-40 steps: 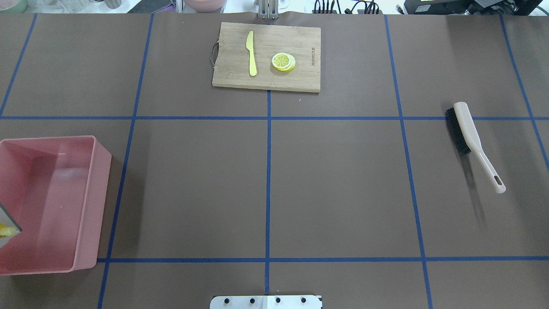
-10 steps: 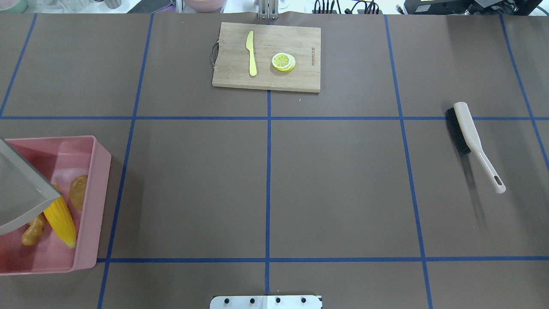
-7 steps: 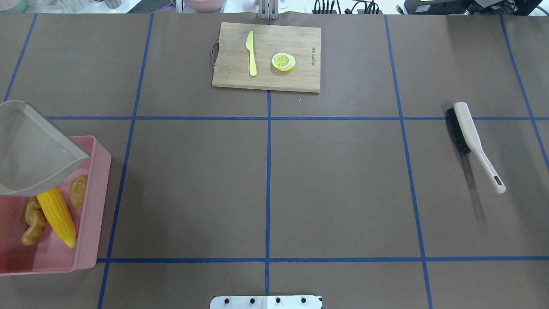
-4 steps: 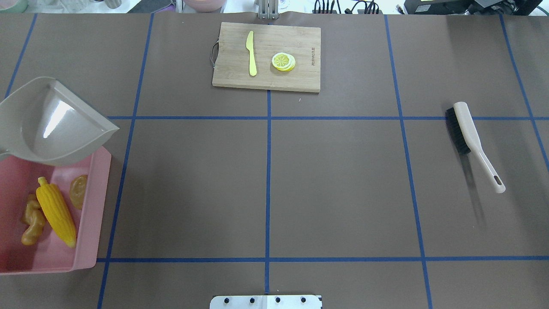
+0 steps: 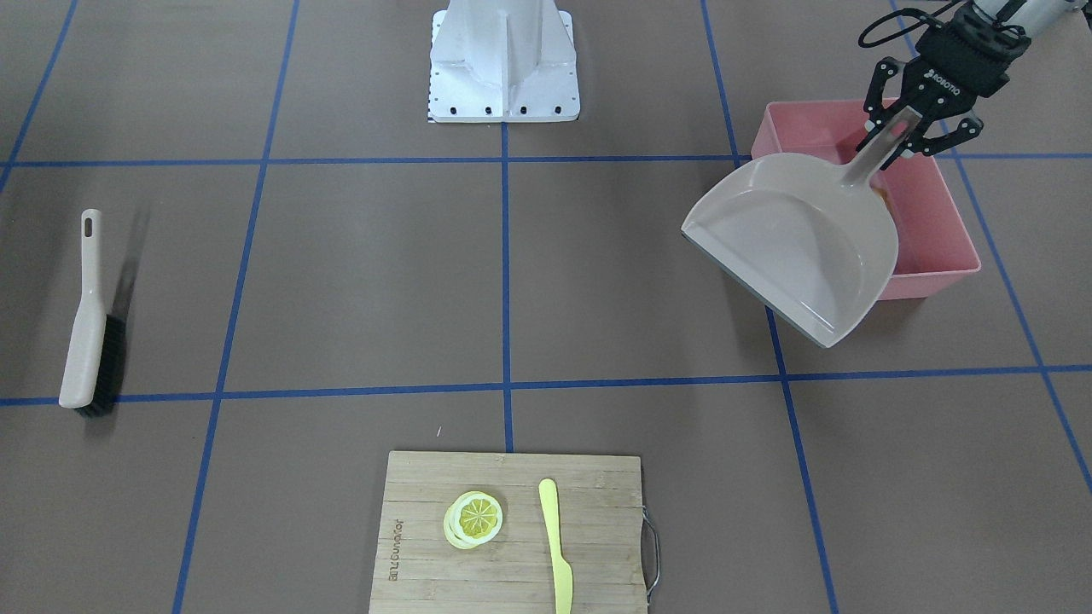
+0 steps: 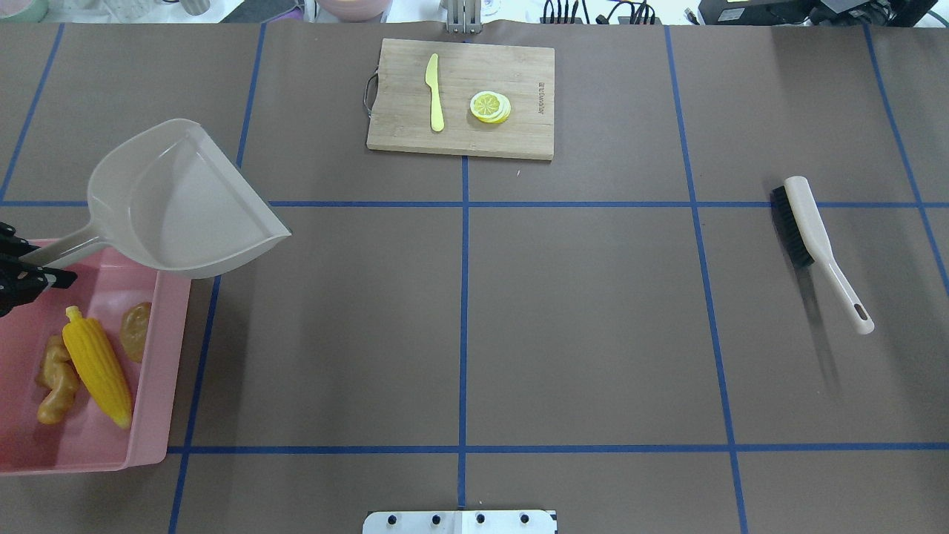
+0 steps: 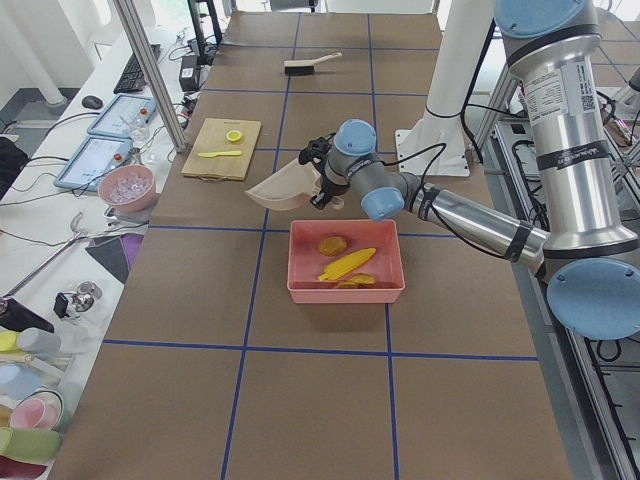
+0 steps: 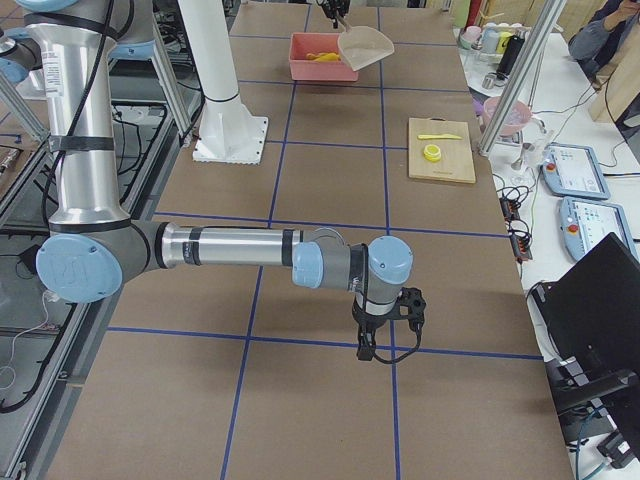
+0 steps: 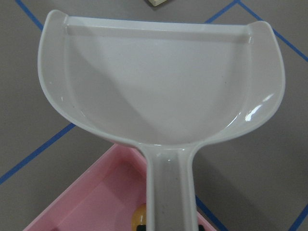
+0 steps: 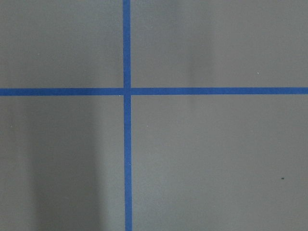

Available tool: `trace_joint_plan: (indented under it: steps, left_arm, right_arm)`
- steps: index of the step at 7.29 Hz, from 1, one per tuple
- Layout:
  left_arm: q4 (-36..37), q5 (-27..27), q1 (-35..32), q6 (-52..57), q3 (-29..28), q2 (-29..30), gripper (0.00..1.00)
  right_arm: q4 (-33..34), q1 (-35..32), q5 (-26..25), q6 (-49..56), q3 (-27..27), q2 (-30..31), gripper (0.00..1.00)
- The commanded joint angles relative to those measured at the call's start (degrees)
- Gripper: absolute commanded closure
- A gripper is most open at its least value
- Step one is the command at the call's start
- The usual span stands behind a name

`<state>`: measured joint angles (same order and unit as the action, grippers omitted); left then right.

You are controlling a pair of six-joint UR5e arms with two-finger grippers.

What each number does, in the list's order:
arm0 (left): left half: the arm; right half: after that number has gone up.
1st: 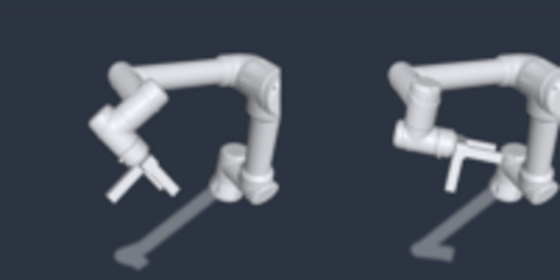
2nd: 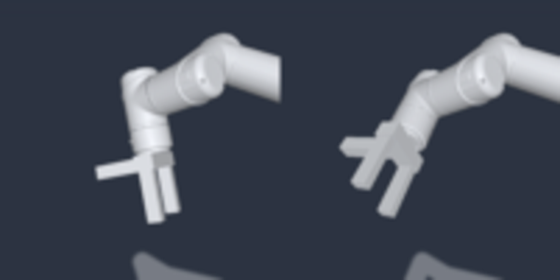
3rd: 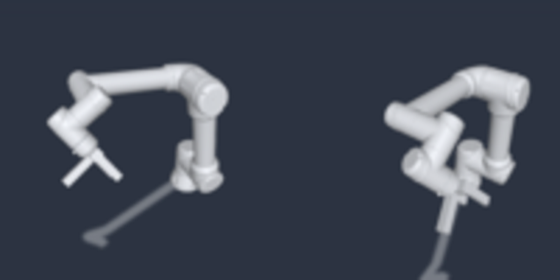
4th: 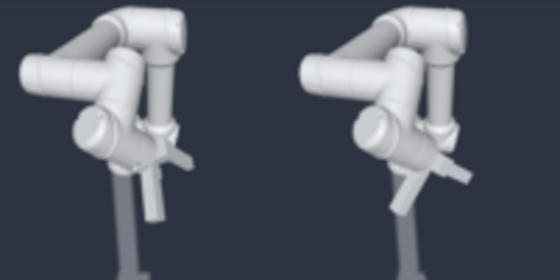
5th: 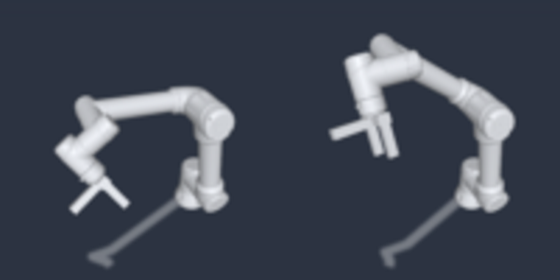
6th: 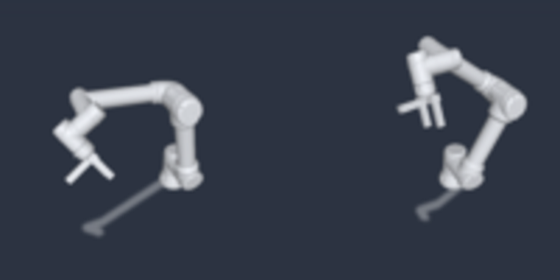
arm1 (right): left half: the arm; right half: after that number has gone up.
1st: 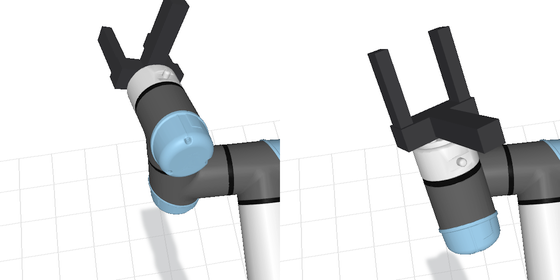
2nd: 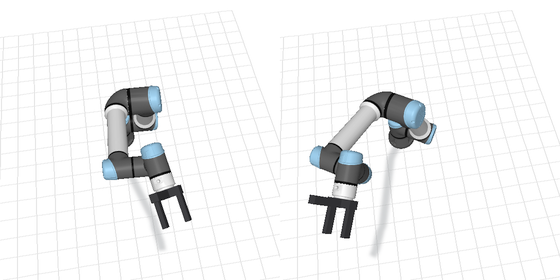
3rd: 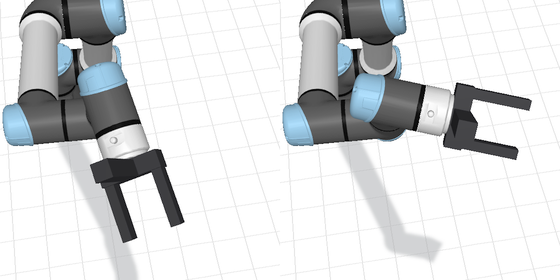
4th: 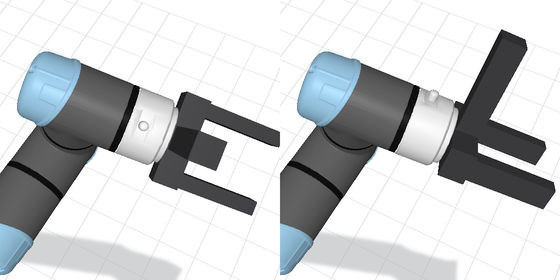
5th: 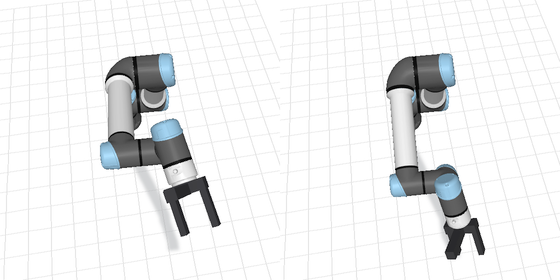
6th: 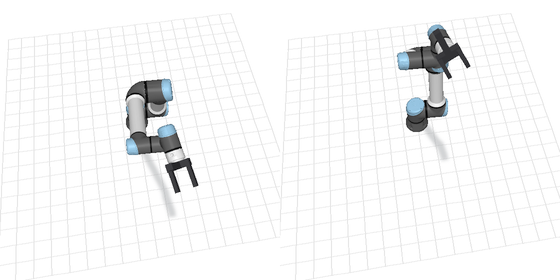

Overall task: Sweep and dump trash into bin
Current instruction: 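Raise the empty dustpan out of the bin toward the table center with the left gripper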

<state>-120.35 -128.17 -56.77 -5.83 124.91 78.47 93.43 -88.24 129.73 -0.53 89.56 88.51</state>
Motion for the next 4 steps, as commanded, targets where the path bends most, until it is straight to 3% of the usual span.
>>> trace_joint_plan:
  steps: [1,4]
  left_arm:
    - [5.6,0.2,0.7,16.6,-0.9,3.8,1.0]
    - [6.4,0.1,0.7,22.8,-10.6,16.1,1.0]
  right_arm:
    - [-0.1,0.0,0.0,0.0,0.0,0.0,0.0]
    - [0.0,0.0,-0.1,0.0,0.0,0.0,0.0]
